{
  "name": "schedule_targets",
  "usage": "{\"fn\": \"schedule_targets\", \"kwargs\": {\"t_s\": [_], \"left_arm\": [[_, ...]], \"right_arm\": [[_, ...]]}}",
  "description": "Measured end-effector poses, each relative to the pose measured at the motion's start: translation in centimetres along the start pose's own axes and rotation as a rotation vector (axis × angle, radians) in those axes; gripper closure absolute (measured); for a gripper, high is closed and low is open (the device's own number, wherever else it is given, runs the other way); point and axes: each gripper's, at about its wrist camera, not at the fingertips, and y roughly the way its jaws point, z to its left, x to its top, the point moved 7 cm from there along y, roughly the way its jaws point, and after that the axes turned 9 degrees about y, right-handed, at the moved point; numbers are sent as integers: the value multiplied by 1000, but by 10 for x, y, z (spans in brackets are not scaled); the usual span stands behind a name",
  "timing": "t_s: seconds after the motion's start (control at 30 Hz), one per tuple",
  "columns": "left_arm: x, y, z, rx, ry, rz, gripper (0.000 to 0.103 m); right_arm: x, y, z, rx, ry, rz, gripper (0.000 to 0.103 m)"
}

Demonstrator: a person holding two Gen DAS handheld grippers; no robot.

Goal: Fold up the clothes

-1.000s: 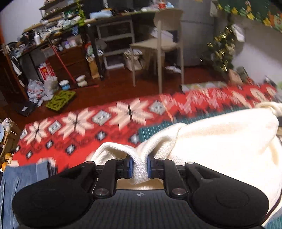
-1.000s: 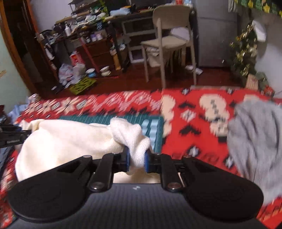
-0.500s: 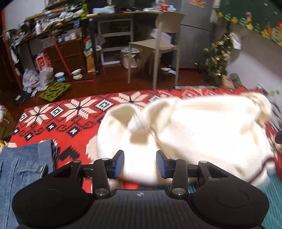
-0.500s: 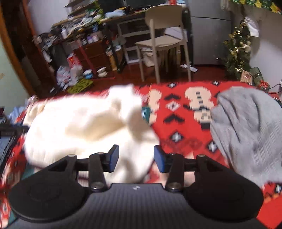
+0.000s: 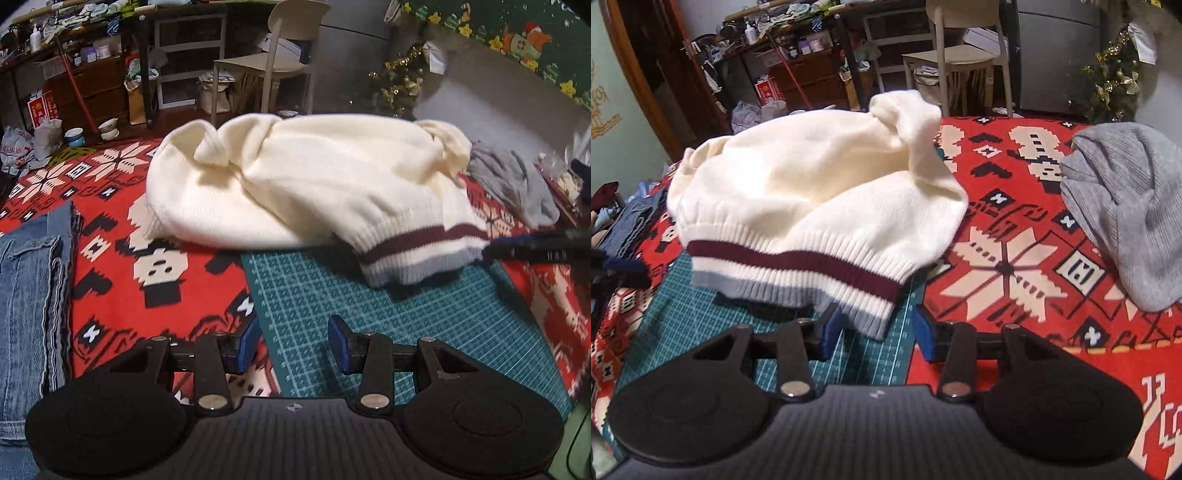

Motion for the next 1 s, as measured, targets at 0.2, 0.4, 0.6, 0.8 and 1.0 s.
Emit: {"fn": "schedule_targets", "kwargs": {"t_s": [0.2, 0.4, 0.6, 0.8, 1.0], "left_arm": [[-7, 5, 2, 33, 42, 15, 63], [4, 6, 6, 27, 27, -16, 65], [25, 19, 0, -1, 2, -41, 67], [49, 39, -10, -82, -60, -53, 71], [48, 64, -19, -177, -167, 4, 72]], "right_arm": [[10, 17, 3, 4, -18, -15, 89], [19, -6, 1, -8, -38, -46, 96], [42, -48, -53, -87, 73, -153, 97], [52, -58, -93, -129, 181, -191, 97], [52, -52, -89, -115, 173, -184, 97]]}}
